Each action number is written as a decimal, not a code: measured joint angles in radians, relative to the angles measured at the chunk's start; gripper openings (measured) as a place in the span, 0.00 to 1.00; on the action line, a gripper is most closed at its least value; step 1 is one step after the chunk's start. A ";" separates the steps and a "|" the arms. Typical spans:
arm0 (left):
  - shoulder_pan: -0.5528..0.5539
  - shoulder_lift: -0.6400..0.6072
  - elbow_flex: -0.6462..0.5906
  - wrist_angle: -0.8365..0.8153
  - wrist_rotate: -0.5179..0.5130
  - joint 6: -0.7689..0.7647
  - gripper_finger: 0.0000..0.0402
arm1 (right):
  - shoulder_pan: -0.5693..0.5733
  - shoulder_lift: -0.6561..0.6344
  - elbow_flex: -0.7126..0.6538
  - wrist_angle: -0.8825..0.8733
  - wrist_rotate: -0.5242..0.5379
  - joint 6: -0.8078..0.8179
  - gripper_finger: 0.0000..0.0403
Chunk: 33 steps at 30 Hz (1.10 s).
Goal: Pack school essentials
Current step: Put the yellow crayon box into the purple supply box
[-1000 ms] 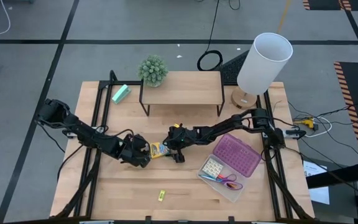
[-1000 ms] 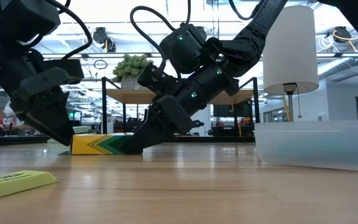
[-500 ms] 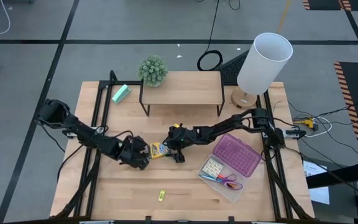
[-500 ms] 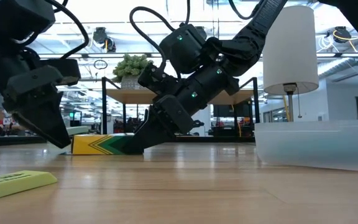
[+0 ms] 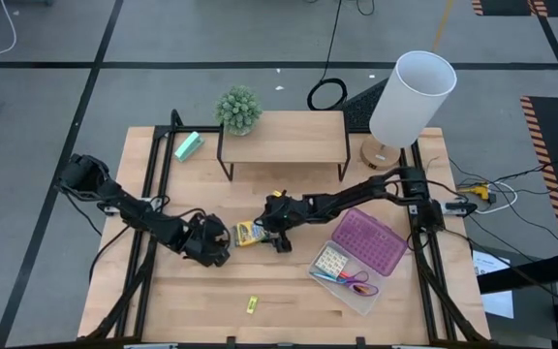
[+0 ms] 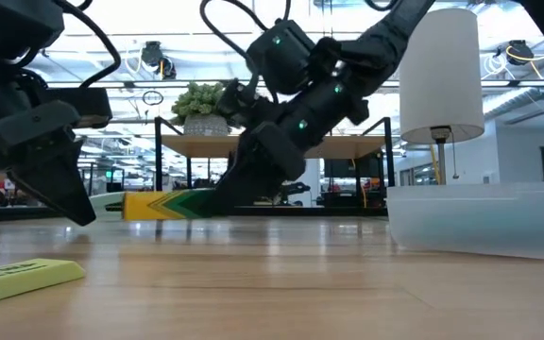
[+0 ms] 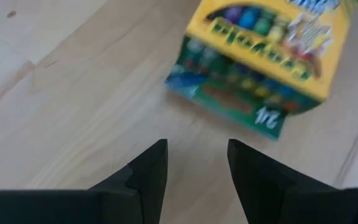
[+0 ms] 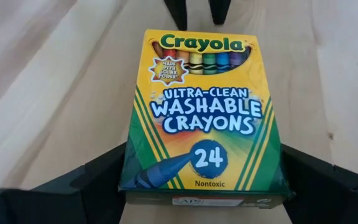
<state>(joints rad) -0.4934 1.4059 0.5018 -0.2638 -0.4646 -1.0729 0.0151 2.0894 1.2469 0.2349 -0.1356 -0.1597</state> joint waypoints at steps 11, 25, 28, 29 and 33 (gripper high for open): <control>-0.020 0.000 0.000 -0.037 -0.014 -0.028 0.42 | 0.000 -0.137 -0.001 -0.216 0.000 -0.003 0.83; -0.032 0.000 0.000 -0.038 -0.048 -0.032 0.42 | 0.014 -0.370 -0.010 -0.535 0.002 0.093 0.83; -0.032 0.000 0.000 -0.034 -0.053 -0.028 0.42 | 0.034 -0.440 -0.058 -0.532 0.002 0.161 0.83; -0.032 0.000 0.000 -0.027 -0.054 -0.021 0.42 | 0.041 -0.466 -0.080 -0.532 0.002 0.185 0.83; -0.032 0.000 0.000 0.001 -0.066 0.000 0.42 | 0.084 -0.574 -0.172 -0.531 0.064 0.268 0.83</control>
<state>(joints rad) -0.5258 1.4055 0.5018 -0.2629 -0.5305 -1.0729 0.0986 1.5152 1.0749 -0.2964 -0.0712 0.1085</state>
